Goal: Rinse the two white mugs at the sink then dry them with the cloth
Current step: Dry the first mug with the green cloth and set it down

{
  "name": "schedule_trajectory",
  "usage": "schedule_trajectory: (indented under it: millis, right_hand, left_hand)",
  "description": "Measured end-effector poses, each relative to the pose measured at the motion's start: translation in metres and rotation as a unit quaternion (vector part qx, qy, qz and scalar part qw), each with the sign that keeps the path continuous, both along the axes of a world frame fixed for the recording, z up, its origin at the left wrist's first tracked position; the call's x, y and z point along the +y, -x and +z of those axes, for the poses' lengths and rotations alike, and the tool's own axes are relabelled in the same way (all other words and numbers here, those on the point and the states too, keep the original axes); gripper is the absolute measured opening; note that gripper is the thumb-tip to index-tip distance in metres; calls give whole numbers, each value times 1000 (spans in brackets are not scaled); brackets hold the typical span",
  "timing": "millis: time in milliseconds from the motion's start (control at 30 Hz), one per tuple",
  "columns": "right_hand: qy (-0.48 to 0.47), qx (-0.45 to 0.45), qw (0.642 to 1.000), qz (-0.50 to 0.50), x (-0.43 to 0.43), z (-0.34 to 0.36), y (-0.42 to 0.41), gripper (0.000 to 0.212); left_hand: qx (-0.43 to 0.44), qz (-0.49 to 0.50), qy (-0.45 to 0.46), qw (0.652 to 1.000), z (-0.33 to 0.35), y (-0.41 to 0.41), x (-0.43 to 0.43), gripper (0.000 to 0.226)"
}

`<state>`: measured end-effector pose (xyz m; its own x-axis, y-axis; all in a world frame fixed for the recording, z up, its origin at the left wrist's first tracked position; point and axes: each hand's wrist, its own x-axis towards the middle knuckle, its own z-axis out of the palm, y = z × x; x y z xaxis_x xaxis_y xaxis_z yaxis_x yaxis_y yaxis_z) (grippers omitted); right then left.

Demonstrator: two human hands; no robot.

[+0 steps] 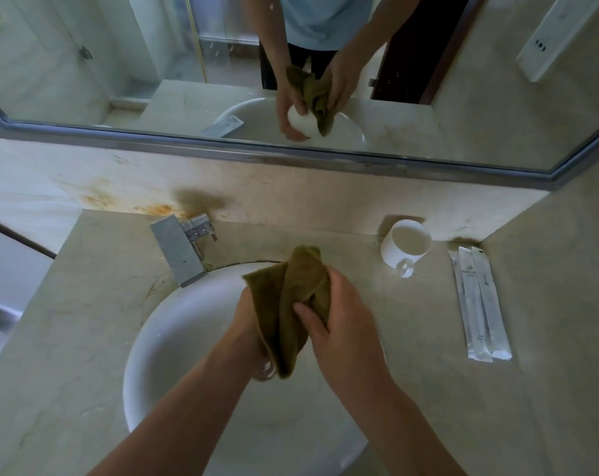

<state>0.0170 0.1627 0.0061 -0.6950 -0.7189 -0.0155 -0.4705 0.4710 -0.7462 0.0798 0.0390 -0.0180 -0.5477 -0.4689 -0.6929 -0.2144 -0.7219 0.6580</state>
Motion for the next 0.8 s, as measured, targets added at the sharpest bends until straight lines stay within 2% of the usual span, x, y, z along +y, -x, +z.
schedule_trajectory:
  millis: [67,100,133,200,233,267,300,367,467,500,567,600,700,767,800]
  right_hand:
    - [-7,86,996,-32,-5,-4,5,40]
    - [-15,101,994,-38,-8,-5,7,40]
    - [-13,86,995,-45,-10,-6,9,43]
    - [21,-34,997,-59,-14,-4,13,44]
    - [57,-128,988,-64,-14,-3,16,36]
    - [97,-213,970,-61,-13,-1,18,24]
    - [132,-269,953,-50,-12,0,20,15]
    - [161,-304,939,-13,-6,0,25,18]
    - [133,-270,953,43,1,-4,37,26]
    - [124,-251,958,60,4,-5,42,26]
    - [126,-219,964,82,9,-4,49,26]
    - [133,-203,966,85,10,-4,50,27]
    - [141,-157,977,32,5,-4,45,23]
    - [160,-180,971,-12,0,-2,39,18]
    - [165,-198,966,-26,-2,-1,38,15]
  left_hand:
    - [34,7,-24,999,1,-3,4,46]
    - [42,10,-30,999,0,1,4,45]
    - [60,4,2,998,-4,2,4,40]
    - [95,38,102,989,-13,-1,0,12]
    - [93,41,189,977,-21,-4,-3,15]
    - [84,25,247,965,-30,-6,-6,30]
    - [95,22,274,957,-26,-8,-6,38]
    - [129,-3,259,957,-13,-12,-7,35]
    - [51,-134,176,974,2,-18,-19,20]
    - [49,-172,90,980,10,-18,-22,12]
    - [81,-188,-53,977,22,-19,-23,44]
    - [104,-192,-55,974,22,-16,-22,51]
    - [141,-142,4,980,19,-11,-11,52]
    - [133,-77,92,984,10,-7,-8,11]
    - [123,-59,103,985,-2,-8,-8,26]
